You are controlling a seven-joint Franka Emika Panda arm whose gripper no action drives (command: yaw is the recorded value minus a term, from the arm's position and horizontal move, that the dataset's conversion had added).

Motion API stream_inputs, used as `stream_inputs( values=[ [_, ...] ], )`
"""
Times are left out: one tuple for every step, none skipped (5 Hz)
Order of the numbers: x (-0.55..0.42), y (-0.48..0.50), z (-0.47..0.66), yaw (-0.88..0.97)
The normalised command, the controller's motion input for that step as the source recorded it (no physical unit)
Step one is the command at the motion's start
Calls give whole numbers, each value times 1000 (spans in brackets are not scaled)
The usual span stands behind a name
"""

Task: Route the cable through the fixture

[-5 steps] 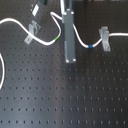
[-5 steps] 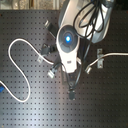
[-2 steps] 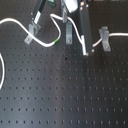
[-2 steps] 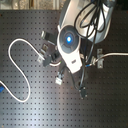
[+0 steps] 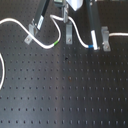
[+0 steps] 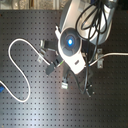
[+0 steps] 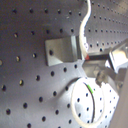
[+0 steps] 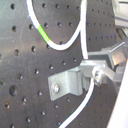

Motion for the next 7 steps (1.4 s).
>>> stream_inputs(
  values=[
    [-202, 190, 63, -828],
    [-219, 199, 338, -765],
    [-230, 159, 369, -786],
    [-281, -44, 124, -528],
    [-175, -311, 56, -308],
    [-114, -245, 109, -294],
    [-44, 16, -1, -9]
  ],
)
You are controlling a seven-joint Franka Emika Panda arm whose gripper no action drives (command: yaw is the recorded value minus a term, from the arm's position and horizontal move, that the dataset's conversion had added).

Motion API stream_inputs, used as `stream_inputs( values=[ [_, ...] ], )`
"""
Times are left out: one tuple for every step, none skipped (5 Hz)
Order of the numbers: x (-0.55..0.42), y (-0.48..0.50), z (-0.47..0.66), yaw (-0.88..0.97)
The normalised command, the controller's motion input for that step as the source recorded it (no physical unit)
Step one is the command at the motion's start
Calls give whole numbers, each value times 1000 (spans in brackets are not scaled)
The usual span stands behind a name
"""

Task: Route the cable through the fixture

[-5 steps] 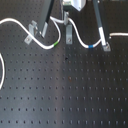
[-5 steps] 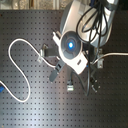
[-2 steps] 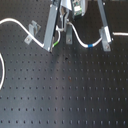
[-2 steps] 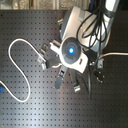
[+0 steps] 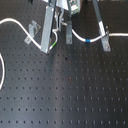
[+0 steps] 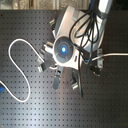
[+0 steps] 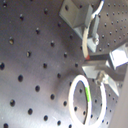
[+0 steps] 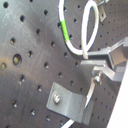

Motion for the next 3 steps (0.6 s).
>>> stream_inputs(
  values=[
    [0, 1, 26, 0],
    [-12, -10, 285, 0],
    [-6, -12, 182, 0]
  ],
)
